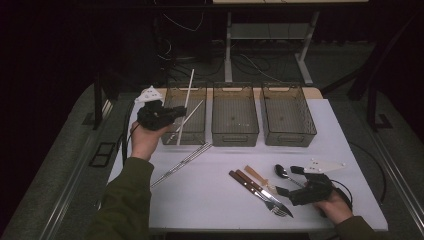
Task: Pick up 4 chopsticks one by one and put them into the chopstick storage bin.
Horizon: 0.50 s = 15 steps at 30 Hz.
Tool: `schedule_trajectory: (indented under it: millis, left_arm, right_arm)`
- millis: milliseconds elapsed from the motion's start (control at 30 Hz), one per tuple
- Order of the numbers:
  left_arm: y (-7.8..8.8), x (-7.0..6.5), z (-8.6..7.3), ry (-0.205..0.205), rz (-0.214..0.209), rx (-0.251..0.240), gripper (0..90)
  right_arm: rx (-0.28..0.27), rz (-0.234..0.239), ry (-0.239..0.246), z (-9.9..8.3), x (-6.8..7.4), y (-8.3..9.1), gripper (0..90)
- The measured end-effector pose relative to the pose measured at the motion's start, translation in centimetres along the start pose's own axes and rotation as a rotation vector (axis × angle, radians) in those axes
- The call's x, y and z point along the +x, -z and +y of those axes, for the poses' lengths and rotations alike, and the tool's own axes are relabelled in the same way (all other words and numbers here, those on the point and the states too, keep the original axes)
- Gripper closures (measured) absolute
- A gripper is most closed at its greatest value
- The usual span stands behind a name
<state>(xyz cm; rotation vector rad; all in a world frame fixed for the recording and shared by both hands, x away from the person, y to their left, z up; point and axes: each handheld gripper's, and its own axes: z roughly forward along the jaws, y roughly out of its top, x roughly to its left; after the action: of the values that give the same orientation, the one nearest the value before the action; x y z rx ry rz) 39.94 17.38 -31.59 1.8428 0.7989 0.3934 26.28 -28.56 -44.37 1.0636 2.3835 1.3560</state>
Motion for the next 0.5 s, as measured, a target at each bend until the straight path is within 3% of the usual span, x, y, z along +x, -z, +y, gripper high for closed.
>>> schedule_trajectory:
  millis: [267,500]
  left_arm:
    - [-1.3,1.3,2.1,-0.024,0.068,0.004,84.9]
    - [-2.4,3.0,1.8,-0.025,0.155,0.044,84.9]
  right_arm:
    - [-0.002,0.001,0.000,0.0,0.0,0.0,3.8]
    - [-0.005,0.004,-0.002,0.0,0.0,0.1,3.8]
